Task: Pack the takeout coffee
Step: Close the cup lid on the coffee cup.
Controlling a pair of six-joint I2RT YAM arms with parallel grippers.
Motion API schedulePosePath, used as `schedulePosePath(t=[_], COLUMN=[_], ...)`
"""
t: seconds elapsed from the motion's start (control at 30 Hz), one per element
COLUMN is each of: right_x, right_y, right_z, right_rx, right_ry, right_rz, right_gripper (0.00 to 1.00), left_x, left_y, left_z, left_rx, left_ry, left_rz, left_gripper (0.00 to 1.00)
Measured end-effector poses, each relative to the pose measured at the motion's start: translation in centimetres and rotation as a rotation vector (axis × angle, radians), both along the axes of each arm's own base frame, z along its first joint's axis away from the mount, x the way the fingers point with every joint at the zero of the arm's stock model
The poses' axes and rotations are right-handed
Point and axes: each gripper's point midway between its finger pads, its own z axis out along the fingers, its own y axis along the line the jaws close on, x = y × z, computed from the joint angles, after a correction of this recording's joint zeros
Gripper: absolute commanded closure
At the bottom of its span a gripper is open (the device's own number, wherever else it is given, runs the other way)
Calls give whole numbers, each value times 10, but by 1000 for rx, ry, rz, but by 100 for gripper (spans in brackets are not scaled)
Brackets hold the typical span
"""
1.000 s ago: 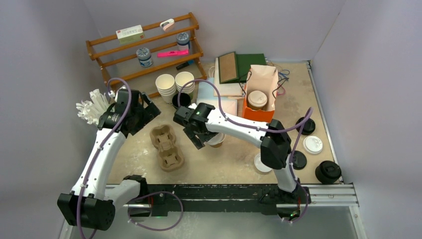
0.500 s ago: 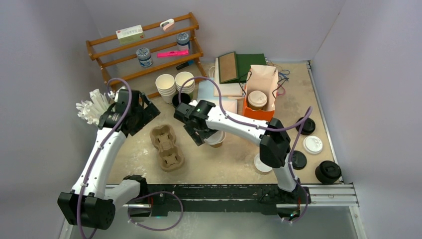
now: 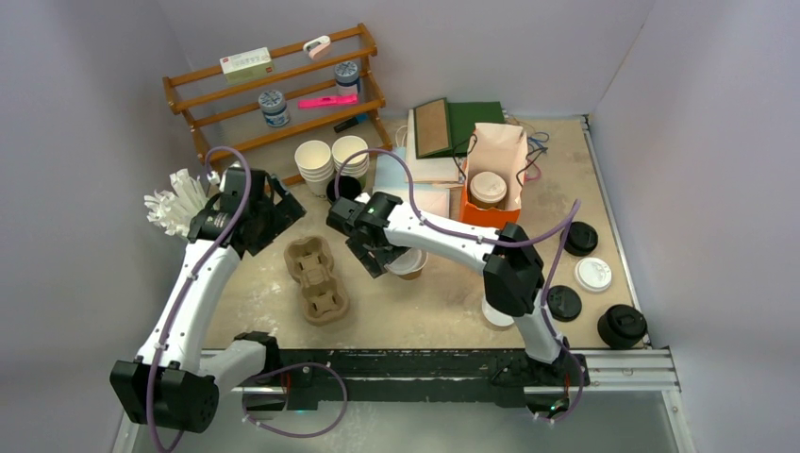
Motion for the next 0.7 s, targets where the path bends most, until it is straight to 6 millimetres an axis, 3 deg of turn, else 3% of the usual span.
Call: schedulePosePath(t=[0.4, 0.7], right_x=[2, 5], right_y=[-1, -4], right_z=[-6, -3], right_rx=[-13, -10], right_ry=[7, -1], right_rz=[-5, -15], right_gripper=[13, 14], left_x=[0, 5], left_y=[-3, -7], left_z=[-1, -5], left_rx=[-11, -25], left_ry=[7, 8], left_rz=[-10, -22], left_gripper=[0, 0])
